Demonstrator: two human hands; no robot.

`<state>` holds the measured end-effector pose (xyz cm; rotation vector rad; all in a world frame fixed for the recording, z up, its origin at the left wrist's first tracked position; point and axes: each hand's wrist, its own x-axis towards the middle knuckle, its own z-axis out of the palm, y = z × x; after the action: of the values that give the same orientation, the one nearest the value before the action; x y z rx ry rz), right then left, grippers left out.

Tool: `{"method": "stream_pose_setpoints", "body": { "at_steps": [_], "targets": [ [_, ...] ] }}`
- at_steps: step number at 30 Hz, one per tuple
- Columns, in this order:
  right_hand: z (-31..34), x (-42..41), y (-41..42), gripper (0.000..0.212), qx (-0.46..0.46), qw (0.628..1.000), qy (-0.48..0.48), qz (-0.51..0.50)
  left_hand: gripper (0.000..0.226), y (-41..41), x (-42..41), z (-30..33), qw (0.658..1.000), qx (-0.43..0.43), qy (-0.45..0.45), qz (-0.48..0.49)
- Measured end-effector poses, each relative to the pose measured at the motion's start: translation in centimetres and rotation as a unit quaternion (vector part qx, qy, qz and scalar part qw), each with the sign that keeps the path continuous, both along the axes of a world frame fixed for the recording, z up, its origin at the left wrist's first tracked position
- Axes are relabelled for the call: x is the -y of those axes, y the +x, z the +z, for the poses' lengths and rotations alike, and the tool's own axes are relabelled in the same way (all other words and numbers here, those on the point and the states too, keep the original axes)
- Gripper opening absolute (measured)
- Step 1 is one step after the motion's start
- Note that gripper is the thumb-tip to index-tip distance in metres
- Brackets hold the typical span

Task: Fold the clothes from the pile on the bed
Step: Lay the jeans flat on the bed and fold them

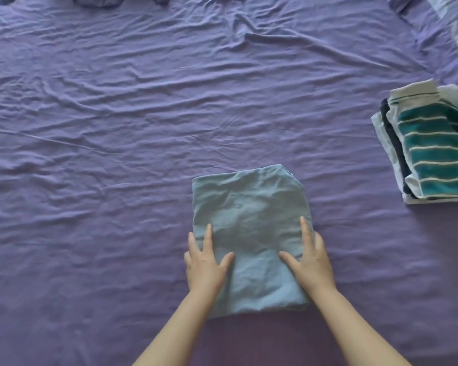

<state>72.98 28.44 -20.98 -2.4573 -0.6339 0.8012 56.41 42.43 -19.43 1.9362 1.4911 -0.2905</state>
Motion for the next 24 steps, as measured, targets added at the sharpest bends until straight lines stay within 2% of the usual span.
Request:
{"method": "stream_pose_setpoints", "body": {
  "at_steps": [3, 5, 8, 13, 18, 24],
  "targets": [
    [0.4, -0.4, 0.3, 0.084, -0.033, 0.999, 0.016, 0.000, 0.080, -0.3, -0.8, 1.2, 0.994, 0.067, -0.055, 0.062],
    [1.1, -0.2, 0.3, 0.079, -0.043, 0.998, 0.038, -0.005, 0.073, -0.5, -1.6, 2.1, 0.990, 0.102, -0.067, 0.068],
    [2.9, 0.7, 1.3, 0.074, -0.031, 0.997, 0.076, -0.005, 0.064, 0.1, -1.5, 3.7, 0.988, 0.136, -0.040, 0.054],
    [6.4, 4.7, 4.3, 0.071, 0.040, 0.994, 0.102, -0.010, 0.063, 3.1, 3.4, 5.6, 0.979, 0.197, 0.000, 0.043],
    [7.7, 13.6, 8.3, 0.073, 0.101, 0.995, 0.010, -0.008, 0.065, 7.9, 12.0, 5.9, 0.982, 0.183, -0.046, 0.004],
    [5.5, 23.3, 14.9, 0.071, 0.081, 0.996, -0.031, 0.030, 0.064, 13.7, 22.2, 4.1, 0.988, 0.145, -0.058, -0.016]
  ]
}}
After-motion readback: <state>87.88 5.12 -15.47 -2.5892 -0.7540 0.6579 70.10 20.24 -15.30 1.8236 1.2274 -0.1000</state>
